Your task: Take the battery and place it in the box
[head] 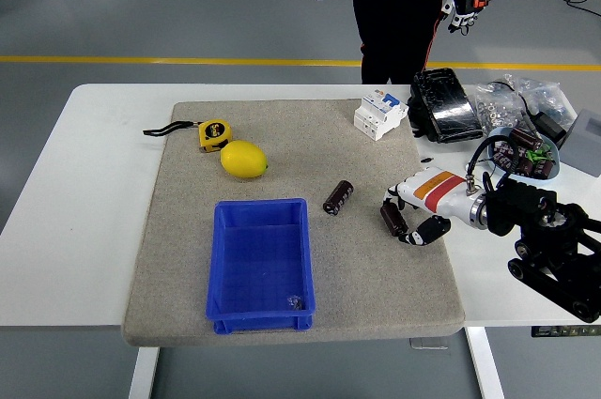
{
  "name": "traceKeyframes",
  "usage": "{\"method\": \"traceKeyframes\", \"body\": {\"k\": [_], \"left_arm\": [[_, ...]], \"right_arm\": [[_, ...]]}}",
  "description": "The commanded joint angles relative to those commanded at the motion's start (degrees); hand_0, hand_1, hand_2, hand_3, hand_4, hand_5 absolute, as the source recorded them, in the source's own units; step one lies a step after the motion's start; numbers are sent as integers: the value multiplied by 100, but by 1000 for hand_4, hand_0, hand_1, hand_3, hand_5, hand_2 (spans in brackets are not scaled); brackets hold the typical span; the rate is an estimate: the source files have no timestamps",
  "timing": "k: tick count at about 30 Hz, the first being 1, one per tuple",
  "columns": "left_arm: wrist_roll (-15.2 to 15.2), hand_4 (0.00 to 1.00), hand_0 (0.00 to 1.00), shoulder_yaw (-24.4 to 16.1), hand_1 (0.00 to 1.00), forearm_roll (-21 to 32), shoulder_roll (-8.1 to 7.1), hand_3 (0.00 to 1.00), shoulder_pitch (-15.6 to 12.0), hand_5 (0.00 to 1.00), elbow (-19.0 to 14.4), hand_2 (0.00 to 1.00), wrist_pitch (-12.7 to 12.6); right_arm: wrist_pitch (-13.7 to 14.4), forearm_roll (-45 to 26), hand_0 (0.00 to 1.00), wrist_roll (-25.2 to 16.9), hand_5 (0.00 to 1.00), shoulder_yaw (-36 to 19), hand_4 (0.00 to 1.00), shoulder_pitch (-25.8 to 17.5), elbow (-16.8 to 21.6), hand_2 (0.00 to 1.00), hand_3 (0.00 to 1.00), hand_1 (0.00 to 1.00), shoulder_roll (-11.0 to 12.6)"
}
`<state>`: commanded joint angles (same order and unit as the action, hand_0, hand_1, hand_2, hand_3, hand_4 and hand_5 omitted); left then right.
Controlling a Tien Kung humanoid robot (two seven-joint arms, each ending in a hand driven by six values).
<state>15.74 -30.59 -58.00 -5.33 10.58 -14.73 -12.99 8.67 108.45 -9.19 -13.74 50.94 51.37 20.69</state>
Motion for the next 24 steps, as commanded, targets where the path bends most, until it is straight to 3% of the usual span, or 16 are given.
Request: {"method": "traceKeyframes", "body": {"k": [8,17,21,24], "left_arm": [[11,634,579,-10,598,-28,-14,581,-6,588,-3,639,3],[43,634,579,-68,600,-122,-26,581,-62,588,2,638,8],[46,633,579,-74,601,-131,-36,580,-85,588,4,635,10],[73,633,579,-121,601,-222,-41,580,-87,588,4,635,34]], "right_arm": [[35,36,305,47,318,-226,704,-28,377,542,566,438,112],[52,275,300,248,317,-349,690,87,1349,537,565,434,142],[27,408,300,312,319,-178,692,258,1774,540,565,436,50],[-53,514,300,333,319,56,692,492,1922,540,565,436,-144]]}}
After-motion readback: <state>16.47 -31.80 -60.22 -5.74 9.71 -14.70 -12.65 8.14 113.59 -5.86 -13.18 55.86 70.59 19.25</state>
